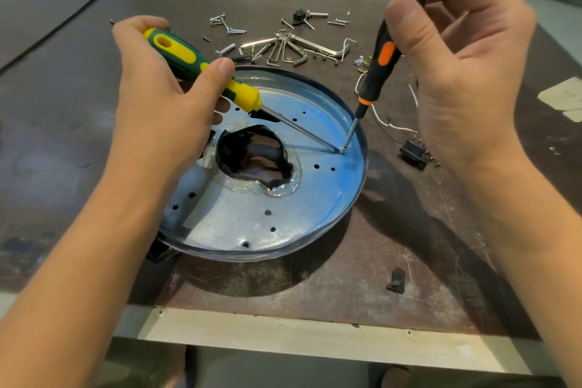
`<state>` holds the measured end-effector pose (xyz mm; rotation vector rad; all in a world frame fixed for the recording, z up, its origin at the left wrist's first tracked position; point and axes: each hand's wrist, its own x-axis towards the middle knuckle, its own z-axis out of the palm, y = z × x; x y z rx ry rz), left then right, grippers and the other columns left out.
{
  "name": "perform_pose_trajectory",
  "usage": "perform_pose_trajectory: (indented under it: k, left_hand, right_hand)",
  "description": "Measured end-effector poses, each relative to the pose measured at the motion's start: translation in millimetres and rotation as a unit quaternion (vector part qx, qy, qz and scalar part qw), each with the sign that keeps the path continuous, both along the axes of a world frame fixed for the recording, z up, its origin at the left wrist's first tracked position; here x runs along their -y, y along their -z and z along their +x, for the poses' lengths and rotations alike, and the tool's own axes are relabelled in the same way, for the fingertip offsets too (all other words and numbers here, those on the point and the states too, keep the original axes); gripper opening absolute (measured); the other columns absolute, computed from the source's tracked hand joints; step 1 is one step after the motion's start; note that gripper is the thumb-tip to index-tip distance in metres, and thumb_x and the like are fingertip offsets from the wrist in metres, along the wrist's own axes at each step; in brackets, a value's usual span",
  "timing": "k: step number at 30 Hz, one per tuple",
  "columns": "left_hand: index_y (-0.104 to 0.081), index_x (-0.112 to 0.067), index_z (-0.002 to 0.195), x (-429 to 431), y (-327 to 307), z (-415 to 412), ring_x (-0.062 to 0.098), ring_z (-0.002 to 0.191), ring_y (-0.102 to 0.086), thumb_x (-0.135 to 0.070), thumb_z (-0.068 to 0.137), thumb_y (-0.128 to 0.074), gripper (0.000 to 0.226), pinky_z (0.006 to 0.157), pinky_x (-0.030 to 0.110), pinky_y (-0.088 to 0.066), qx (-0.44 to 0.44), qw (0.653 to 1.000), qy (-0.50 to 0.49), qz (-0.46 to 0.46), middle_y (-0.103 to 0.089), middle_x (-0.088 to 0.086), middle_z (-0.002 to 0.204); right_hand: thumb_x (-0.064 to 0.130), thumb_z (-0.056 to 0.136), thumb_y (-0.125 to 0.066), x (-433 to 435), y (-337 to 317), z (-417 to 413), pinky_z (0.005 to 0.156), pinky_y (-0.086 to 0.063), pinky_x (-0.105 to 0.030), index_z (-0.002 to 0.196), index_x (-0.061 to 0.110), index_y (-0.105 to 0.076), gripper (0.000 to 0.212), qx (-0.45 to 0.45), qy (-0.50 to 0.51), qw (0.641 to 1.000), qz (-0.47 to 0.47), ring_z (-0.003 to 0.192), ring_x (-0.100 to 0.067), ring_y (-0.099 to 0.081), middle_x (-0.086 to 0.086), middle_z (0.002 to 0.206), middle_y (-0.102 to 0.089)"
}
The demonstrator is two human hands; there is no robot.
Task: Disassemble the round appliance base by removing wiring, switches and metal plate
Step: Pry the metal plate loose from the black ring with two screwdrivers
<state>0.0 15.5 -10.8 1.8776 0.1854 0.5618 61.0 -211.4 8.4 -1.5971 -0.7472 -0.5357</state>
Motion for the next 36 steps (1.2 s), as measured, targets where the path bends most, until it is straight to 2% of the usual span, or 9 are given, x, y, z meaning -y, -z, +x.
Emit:
perform_pose_trajectory:
  k: [3,5,10,15,21,25,29,32,36]
  left_hand:
    - [-0.03,-0.023,0.122,-0.5,1.1,0.4,0.011,0.071,-0.071,-0.024,0.097,-0.065,0.043,0.069,0.031,-0.062,0.003,1.0,0.0,0.002,-0.062,0.002,0.099]
    - [-0.03,-0.023,0.122,-1.0,1.8,0.9,0.01,0.07,-0.07,-0.024,0.097,-0.065,0.043,0.068,0.03,-0.061,0.004,1.0,-0.001,0.001,-0.062,0.003,0.099]
    - [-0.03,-0.023,0.122,-0.9,2.4,1.4,0.01,0.07,-0.07,-0.024,0.097,-0.065,0.043,0.068,0.031,-0.061,0.005,1.0,-0.001,0.002,-0.061,0.004,0.099]
    - [-0.03,-0.023,0.122,-0.9,1.9,0.8,0.013,0.072,-0.071,-0.025,0.097,-0.065,0.043,0.07,0.033,-0.062,0.003,1.0,0.0,0.002,-0.062,0.003,0.098]
    - [-0.03,-0.023,0.122,-1.1,2.0,0.9,0.014,0.072,-0.071,-0.025,0.097,-0.065,0.043,0.07,0.034,-0.062,0.004,1.0,0.002,0.003,-0.063,0.005,0.1]
    - [-0.03,-0.023,0.122,-1.1,2.4,0.9,0.011,0.071,-0.07,-0.024,0.097,-0.065,0.043,0.069,0.031,-0.062,0.006,1.0,0.001,0.001,-0.063,0.008,0.102]
    - [-0.03,-0.024,0.122,-1.3,3.3,1.5,0.011,0.072,-0.071,-0.025,0.097,-0.065,0.043,0.069,0.03,-0.061,0.007,1.0,0.002,0.003,-0.063,0.007,0.101]
    - [-0.03,-0.024,0.122,-1.7,3.7,1.8,0.012,0.071,-0.07,-0.025,0.096,-0.065,0.044,0.068,0.031,-0.061,0.008,1.0,0.001,0.003,-0.063,0.008,0.101]
    - [-0.03,-0.024,0.121,-1.9,3.2,1.4,0.01,0.07,-0.07,-0.025,0.096,-0.065,0.043,0.068,0.029,-0.061,0.009,1.0,0.002,0.003,-0.062,0.001,0.096]
  right_hand:
    - [-0.001,0.101,-0.055,3.6,1.9,2.2,0.084,-0.059,-0.047,0.129,0.001,-0.056,0.027,-0.013,-0.02,1.0,0.001,0.092,-0.032,-0.067,-0.011,0.104,-0.064]
    - [-0.001,0.102,-0.049,3.3,2.6,1.1,0.087,-0.058,-0.053,0.127,0.001,-0.056,0.026,-0.043,-0.035,0.998,0.034,0.093,-0.033,-0.066,-0.015,0.106,-0.064]
    - [0.005,0.098,-0.066,-0.5,-0.5,-0.9,0.078,-0.049,-0.031,0.114,0.011,-0.058,0.019,0.001,0.0,1.0,0.002,0.085,-0.009,-0.059,-0.003,0.094,-0.061]
    - [-0.002,0.1,-0.05,3.8,1.6,1.6,0.085,-0.056,-0.044,0.126,0.001,-0.055,0.027,-0.042,-0.039,0.998,0.033,0.093,-0.029,-0.064,-0.014,0.107,-0.064]
    - [0.002,0.096,-0.067,0.1,2.4,0.5,0.078,-0.049,-0.024,0.124,0.005,-0.056,0.03,-0.001,0.002,1.0,-0.021,0.086,-0.005,-0.057,-0.002,0.097,-0.059]
    - [-0.004,0.1,-0.047,2.9,3.2,-0.6,0.087,-0.057,-0.045,0.131,0.0,-0.053,0.032,-0.059,-0.039,0.997,0.025,0.095,-0.028,-0.064,-0.015,0.107,-0.062]
    - [0.007,0.104,-0.052,-1.3,1.7,-3.5,0.075,-0.048,-0.035,0.123,0.005,-0.055,0.019,-0.052,-0.026,0.998,0.019,0.085,-0.016,-0.055,-0.003,0.092,-0.057]
    - [0.002,0.1,-0.061,-0.8,0.7,-1.3,0.077,-0.052,-0.029,0.126,0.003,-0.053,0.028,-0.004,-0.008,1.0,-0.017,0.087,-0.009,-0.057,-0.003,0.096,-0.058]
    - [-0.004,0.103,-0.043,1.8,2.0,-1.3,0.089,-0.057,-0.05,0.131,0.0,-0.05,0.029,-0.052,-0.052,0.997,0.02,0.098,-0.03,-0.063,-0.017,0.111,-0.063]
